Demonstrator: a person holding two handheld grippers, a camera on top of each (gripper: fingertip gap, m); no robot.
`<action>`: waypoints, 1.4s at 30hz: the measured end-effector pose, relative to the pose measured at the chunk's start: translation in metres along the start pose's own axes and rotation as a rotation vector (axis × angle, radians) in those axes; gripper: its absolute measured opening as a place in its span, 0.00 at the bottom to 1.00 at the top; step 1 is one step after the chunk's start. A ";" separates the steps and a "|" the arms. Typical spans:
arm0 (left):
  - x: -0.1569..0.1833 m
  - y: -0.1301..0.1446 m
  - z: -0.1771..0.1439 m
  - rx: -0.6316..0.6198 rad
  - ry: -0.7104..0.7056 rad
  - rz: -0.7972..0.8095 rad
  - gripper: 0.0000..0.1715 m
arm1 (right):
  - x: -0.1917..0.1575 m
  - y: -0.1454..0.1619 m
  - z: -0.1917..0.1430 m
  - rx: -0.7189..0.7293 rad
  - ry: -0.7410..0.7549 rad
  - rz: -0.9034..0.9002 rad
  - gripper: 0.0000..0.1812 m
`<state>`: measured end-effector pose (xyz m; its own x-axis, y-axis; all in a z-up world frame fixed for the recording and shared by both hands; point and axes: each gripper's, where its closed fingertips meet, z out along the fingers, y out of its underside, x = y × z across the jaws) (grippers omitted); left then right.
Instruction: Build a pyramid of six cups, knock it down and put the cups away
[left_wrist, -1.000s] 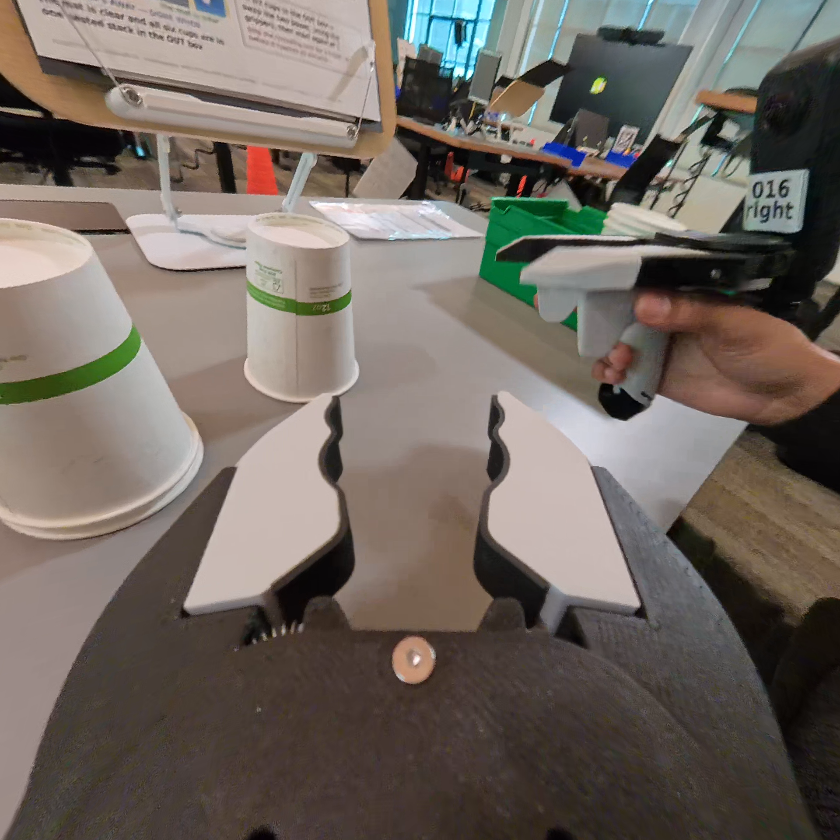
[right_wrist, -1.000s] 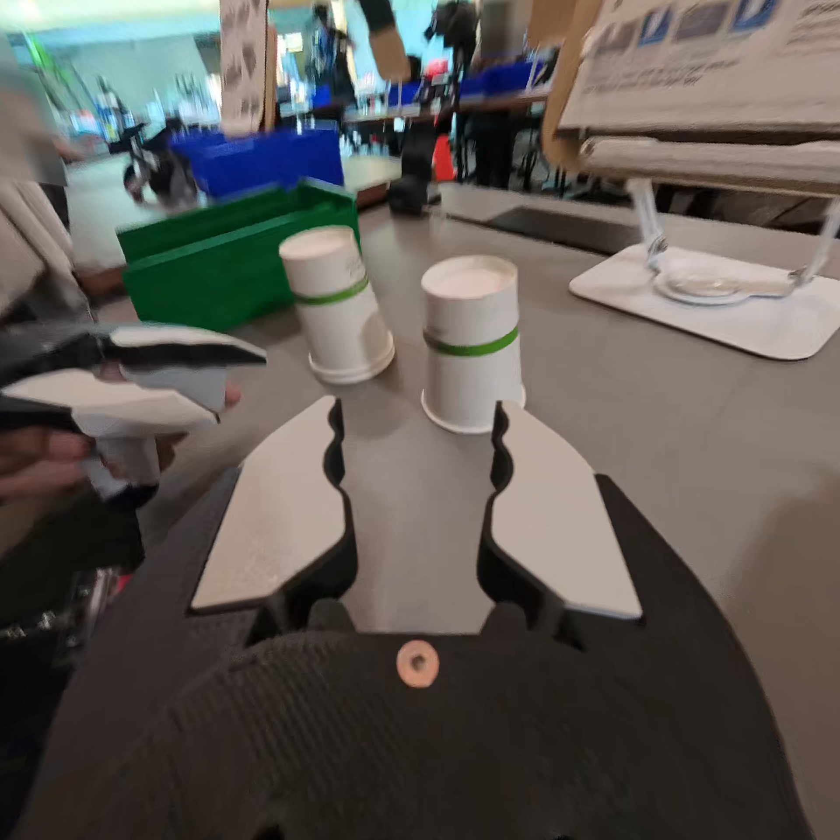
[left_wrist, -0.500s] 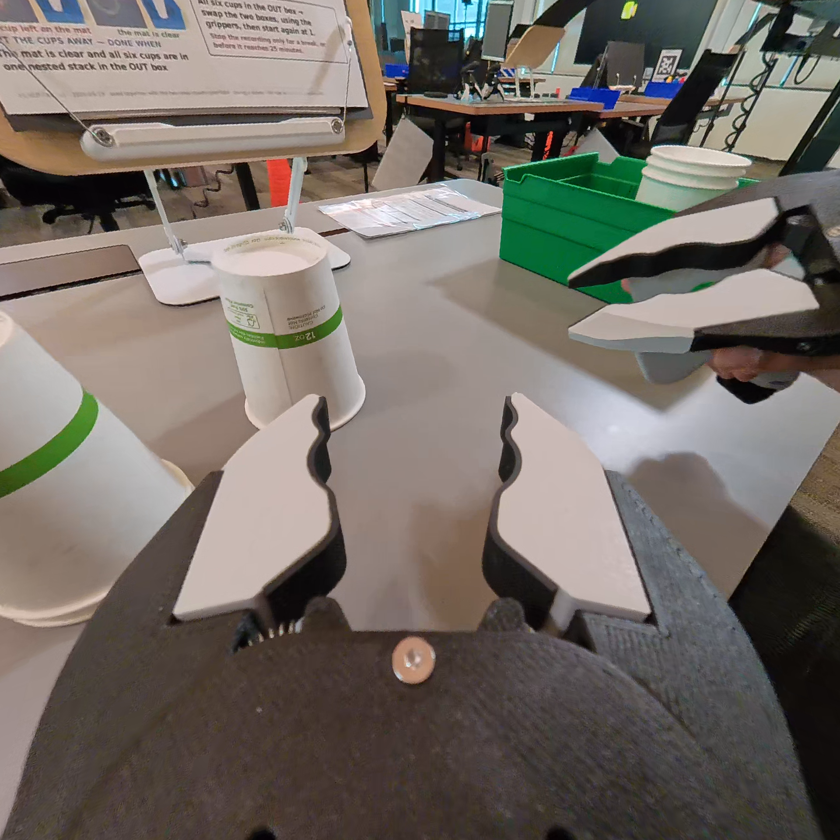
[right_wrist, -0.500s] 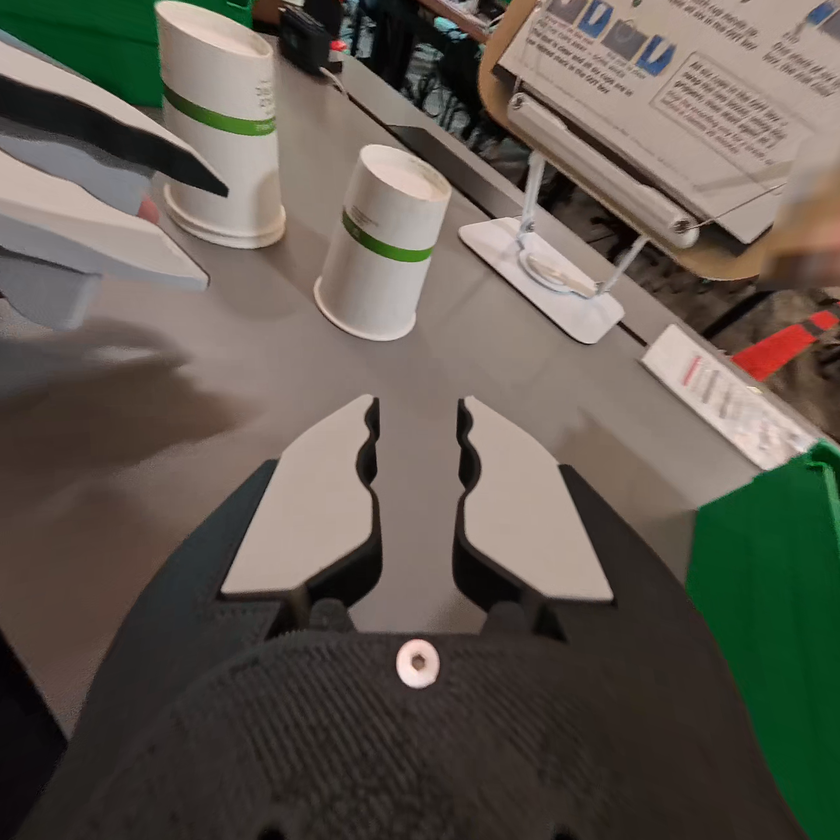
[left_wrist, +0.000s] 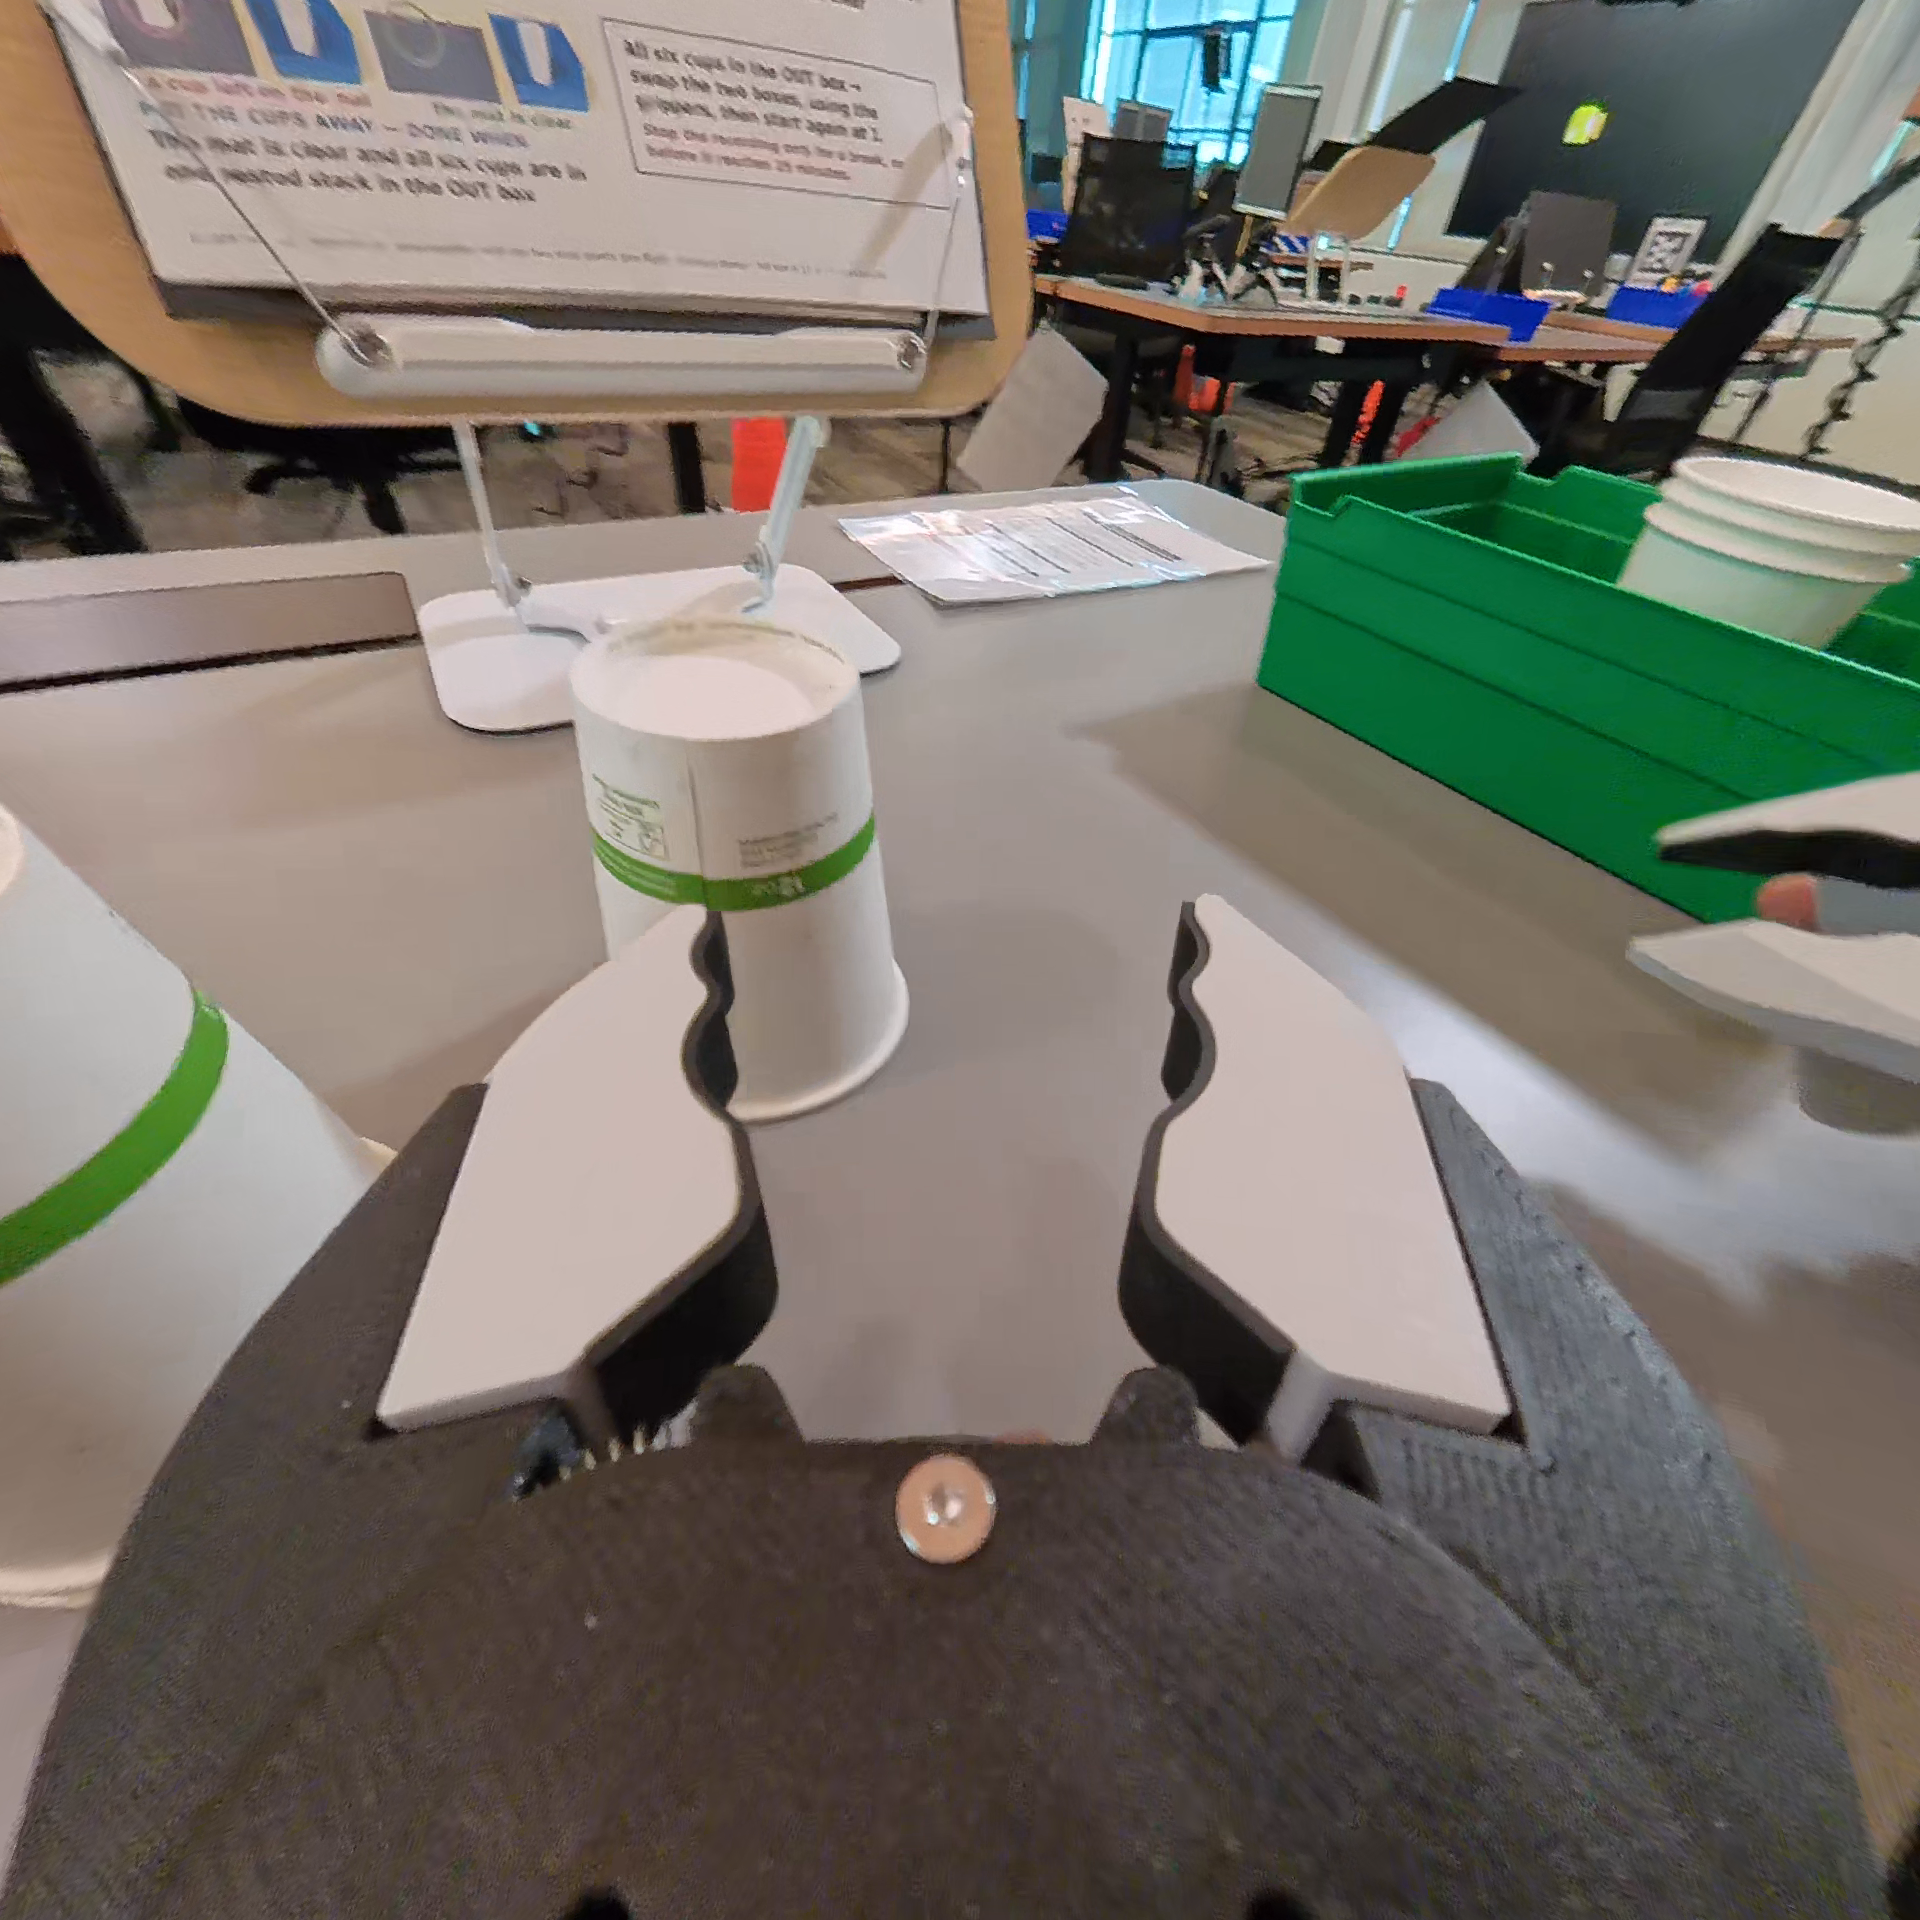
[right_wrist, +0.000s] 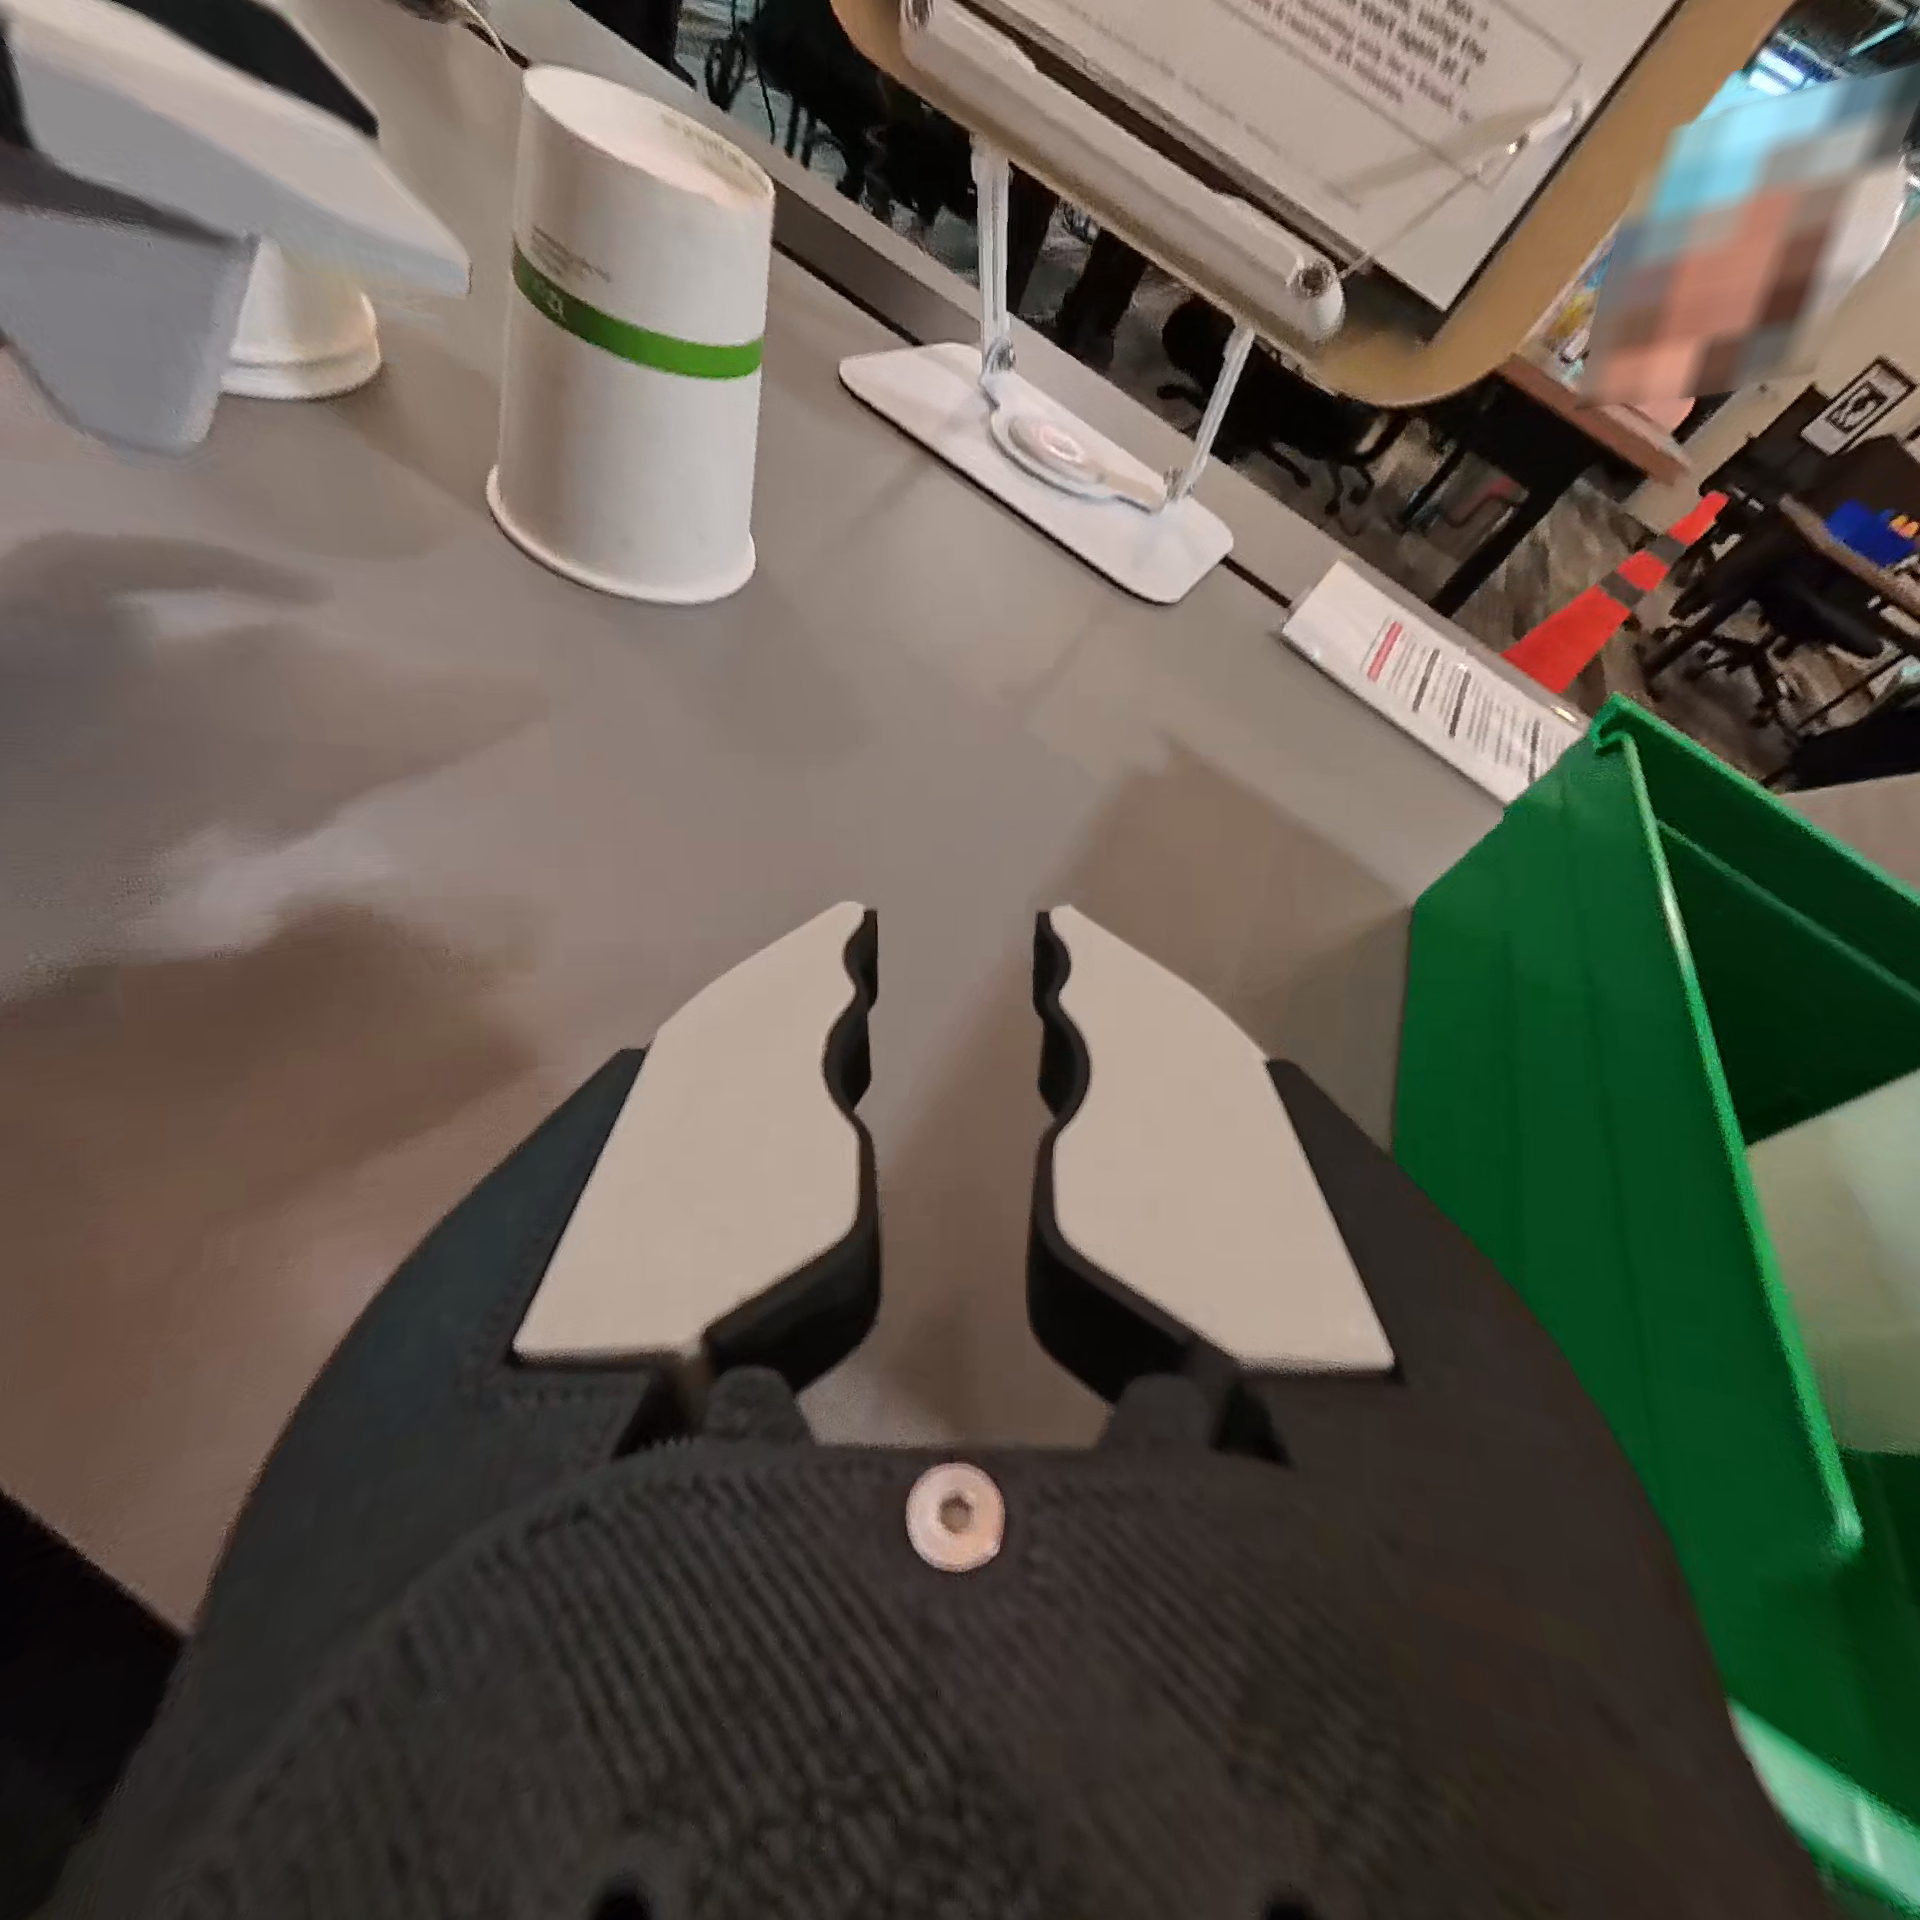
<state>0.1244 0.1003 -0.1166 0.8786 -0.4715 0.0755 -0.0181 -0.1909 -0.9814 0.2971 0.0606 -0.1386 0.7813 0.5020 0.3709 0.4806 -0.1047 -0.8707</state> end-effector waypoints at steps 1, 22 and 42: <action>-0.005 -0.004 0.003 0.016 -0.028 0.014 0.48 | 0.001 0.003 -0.002 -0.006 0.004 0.007 0.16; -0.038 0.002 0.069 -0.069 -0.055 0.094 0.40 | -0.003 0.014 -0.022 -0.037 0.034 0.040 0.16; 0.085 -0.082 -0.053 0.156 1.076 -0.897 0.40 | -0.035 -0.095 -0.036 0.483 -0.017 -0.092 0.19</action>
<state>0.1752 0.0308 -0.0203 -0.2280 -0.6736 0.7030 0.4600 -0.7109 -0.5320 0.2387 0.0221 -0.0573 0.7361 0.5046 0.4511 0.3041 0.3489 -0.8865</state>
